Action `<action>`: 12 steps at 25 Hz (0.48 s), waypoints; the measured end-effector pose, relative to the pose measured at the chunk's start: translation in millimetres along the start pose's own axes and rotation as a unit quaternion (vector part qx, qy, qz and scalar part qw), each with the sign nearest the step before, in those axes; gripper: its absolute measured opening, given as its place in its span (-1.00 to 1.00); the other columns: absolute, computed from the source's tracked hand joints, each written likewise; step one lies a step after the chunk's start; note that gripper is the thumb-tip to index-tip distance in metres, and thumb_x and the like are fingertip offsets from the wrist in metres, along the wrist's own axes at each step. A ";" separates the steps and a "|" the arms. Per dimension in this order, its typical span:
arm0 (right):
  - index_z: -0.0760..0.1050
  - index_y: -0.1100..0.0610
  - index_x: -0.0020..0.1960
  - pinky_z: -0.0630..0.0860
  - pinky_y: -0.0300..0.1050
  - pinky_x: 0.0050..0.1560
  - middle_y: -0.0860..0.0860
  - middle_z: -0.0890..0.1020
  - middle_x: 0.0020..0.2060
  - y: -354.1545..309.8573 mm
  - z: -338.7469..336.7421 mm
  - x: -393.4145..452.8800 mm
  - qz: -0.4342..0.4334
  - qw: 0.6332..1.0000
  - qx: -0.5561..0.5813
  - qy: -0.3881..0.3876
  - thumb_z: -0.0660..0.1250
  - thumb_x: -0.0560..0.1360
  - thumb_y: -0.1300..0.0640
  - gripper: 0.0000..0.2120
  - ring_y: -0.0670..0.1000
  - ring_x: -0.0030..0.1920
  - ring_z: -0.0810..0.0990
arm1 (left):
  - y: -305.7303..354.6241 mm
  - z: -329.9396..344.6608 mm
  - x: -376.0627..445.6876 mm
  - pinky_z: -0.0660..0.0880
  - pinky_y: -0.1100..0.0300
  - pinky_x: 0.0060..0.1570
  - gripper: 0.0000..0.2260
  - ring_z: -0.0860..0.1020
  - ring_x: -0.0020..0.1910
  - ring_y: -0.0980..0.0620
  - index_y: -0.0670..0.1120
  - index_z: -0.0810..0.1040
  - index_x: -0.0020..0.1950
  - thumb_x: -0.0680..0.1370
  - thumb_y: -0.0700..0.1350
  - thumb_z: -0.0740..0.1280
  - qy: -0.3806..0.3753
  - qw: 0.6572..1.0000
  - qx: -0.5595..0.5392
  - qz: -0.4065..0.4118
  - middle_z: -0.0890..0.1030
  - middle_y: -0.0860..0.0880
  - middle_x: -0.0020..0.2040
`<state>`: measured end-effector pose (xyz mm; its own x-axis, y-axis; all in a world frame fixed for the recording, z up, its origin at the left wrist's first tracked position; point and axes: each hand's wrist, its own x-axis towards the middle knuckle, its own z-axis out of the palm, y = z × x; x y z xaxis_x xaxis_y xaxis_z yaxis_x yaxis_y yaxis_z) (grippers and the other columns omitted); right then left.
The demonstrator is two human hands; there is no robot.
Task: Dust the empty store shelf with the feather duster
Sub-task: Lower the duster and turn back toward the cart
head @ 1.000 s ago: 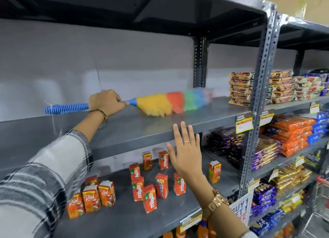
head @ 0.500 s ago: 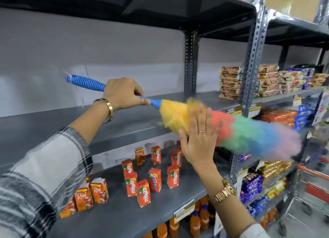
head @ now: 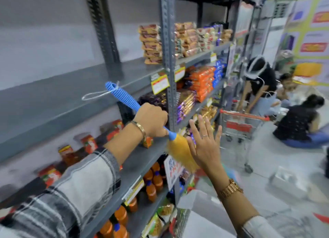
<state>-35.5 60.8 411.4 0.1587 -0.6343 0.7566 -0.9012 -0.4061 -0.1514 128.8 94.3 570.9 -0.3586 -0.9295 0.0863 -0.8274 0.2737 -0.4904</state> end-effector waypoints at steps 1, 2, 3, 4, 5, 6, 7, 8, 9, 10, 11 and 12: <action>0.23 0.07 0.43 -0.08 0.33 0.34 0.17 0.30 0.40 15.2 4.6 -9.3 0.017 1.000 -0.004 -0.010 -0.11 0.61 -0.14 -0.51 0.15 0.42 0.16 | 18.7 12.1 12.9 0.07 0.26 -0.51 -0.74 0.36 -0.50 0.02 0.01 0.52 -0.33 0.46 0.14 0.26 -0.015 1.000 -0.004 0.026 0.34 0.03 -0.50; 0.23 0.07 0.43 -0.10 0.31 0.35 0.17 0.30 0.40 28.7 8.7 -18.5 0.032 0.999 -0.009 -0.023 -0.12 0.61 -0.15 -0.51 0.14 0.42 0.15 | 35.3 27.4 24.7 0.08 0.26 -0.51 -0.72 0.30 -0.52 0.04 0.00 0.48 -0.35 0.46 0.14 0.26 -0.032 0.998 -0.005 0.050 0.28 0.04 -0.51; 0.22 0.06 0.43 -0.13 0.29 0.36 0.17 0.30 0.40 39.0 12.0 -27.0 0.039 0.998 -0.020 -0.035 -0.12 0.62 -0.15 -0.50 0.14 0.42 0.15 | 49.7 42.4 33.0 0.08 0.26 -0.51 -0.73 0.33 -0.50 0.02 0.00 0.49 -0.32 0.47 0.13 0.26 -0.047 0.996 -0.009 0.070 0.28 0.04 -0.50; 0.22 0.06 0.43 -0.16 0.27 0.37 0.18 0.30 0.41 50.2 18.1 -35.1 0.043 0.997 -0.036 -0.048 -0.13 0.62 -0.15 -0.50 0.15 0.42 0.15 | 65.4 60.4 43.7 0.11 0.26 -0.50 -0.76 0.41 -0.44 -0.02 0.00 0.54 -0.26 0.48 0.13 0.26 -0.057 0.994 -0.011 0.091 0.33 0.04 -0.48; 0.21 0.06 0.44 -0.19 0.25 0.37 0.18 0.29 0.41 64.5 27.3 -46.4 0.049 0.995 -0.052 -0.065 -0.14 0.62 -0.14 -0.51 0.16 0.42 0.16 | 83.2 79.2 53.7 0.15 0.25 -0.48 -0.77 0.51 -0.35 -0.06 0.00 0.57 -0.19 0.48 0.12 0.26 -0.063 0.991 -0.015 0.116 0.45 0.02 -0.41; 0.21 0.07 0.44 -0.21 0.24 0.37 0.18 0.29 0.41 77.9 36.1 -60.5 0.055 0.993 -0.060 -0.086 -0.14 0.62 -0.14 -0.50 0.16 0.42 0.17 | 102.2 99.1 61.7 0.18 0.24 -0.45 -0.76 0.58 -0.23 -0.09 -0.03 0.60 -0.12 0.49 0.11 0.26 -0.072 0.987 -0.026 0.138 0.57 -0.01 -0.30; 0.21 0.08 0.44 -0.19 0.25 0.37 0.18 0.30 0.41 87.4 42.5 -74.7 0.064 0.991 -0.064 -0.103 -0.13 0.62 -0.13 -0.50 0.17 0.41 0.18 | 118.4 116.0 65.5 0.20 0.23 -0.42 -0.73 0.62 -0.14 -0.11 -0.07 0.62 -0.07 0.50 0.09 0.25 -0.086 0.985 -0.036 0.147 0.64 -0.05 -0.17; 0.23 0.09 0.43 -0.16 0.28 0.37 0.18 0.30 0.40 96.8 48.9 -88.7 0.072 0.988 -0.069 -0.115 -0.12 0.61 -0.13 -0.50 0.17 0.41 0.18 | 134.4 135.1 70.4 0.24 0.22 -0.38 -0.72 0.63 -0.07 -0.11 -0.11 0.61 -0.03 0.52 0.06 0.24 -0.104 0.982 -0.038 0.153 0.66 -0.08 -0.08; 0.24 0.10 0.43 -0.11 0.30 0.35 0.19 0.31 0.40 108.3 57.9 -106.0 0.083 0.985 -0.074 -0.129 -0.11 0.61 -0.12 -0.50 0.17 0.41 0.18 | 152.8 155.0 76.6 0.31 0.21 -0.32 -0.72 0.62 -0.02 -0.12 -0.13 0.61 0.00 0.53 0.04 0.23 -0.115 0.979 -0.048 0.159 0.66 -0.10 -0.01; 0.24 0.11 0.42 -0.09 0.32 0.34 0.19 0.31 0.40 116.4 65.6 -120.9 0.092 0.983 -0.075 -0.143 -0.10 0.61 -0.12 -0.51 0.17 0.40 0.18 | 168.1 175.4 80.7 0.38 0.19 -0.22 -0.72 0.62 0.01 -0.13 -0.13 0.60 0.03 0.53 0.02 0.22 -0.131 0.974 -0.067 0.171 0.65 -0.11 0.03; 0.24 0.11 0.42 -0.09 0.32 0.34 0.20 0.32 0.39 124.3 72.6 -137.1 0.104 0.979 -0.079 -0.157 -0.11 0.61 -0.12 -0.51 0.17 0.40 0.18 | 184.4 194.8 83.6 0.43 0.16 -0.13 -0.72 0.62 0.02 -0.12 -0.12 0.61 0.04 0.53 0.03 0.24 -0.130 0.970 -0.087 0.184 0.65 -0.11 0.03; 0.23 0.11 0.41 -0.11 0.31 0.33 0.20 0.33 0.39 133.0 81.0 -154.9 0.120 0.974 -0.084 -0.173 -0.12 0.62 -0.12 -0.51 0.17 0.40 0.18 | 202.2 216.3 87.1 0.45 0.16 -0.15 -0.73 0.65 -0.05 -0.09 -0.10 0.64 -0.02 0.48 0.07 0.32 -0.148 0.965 -0.075 0.204 0.68 -0.11 -0.04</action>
<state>-147.3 51.7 222.5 0.0354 -0.8931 0.4485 -0.9777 -0.1238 -0.1695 23.7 15.3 291.7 -0.5477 -0.7602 -0.3494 -0.7046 0.6443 -0.2974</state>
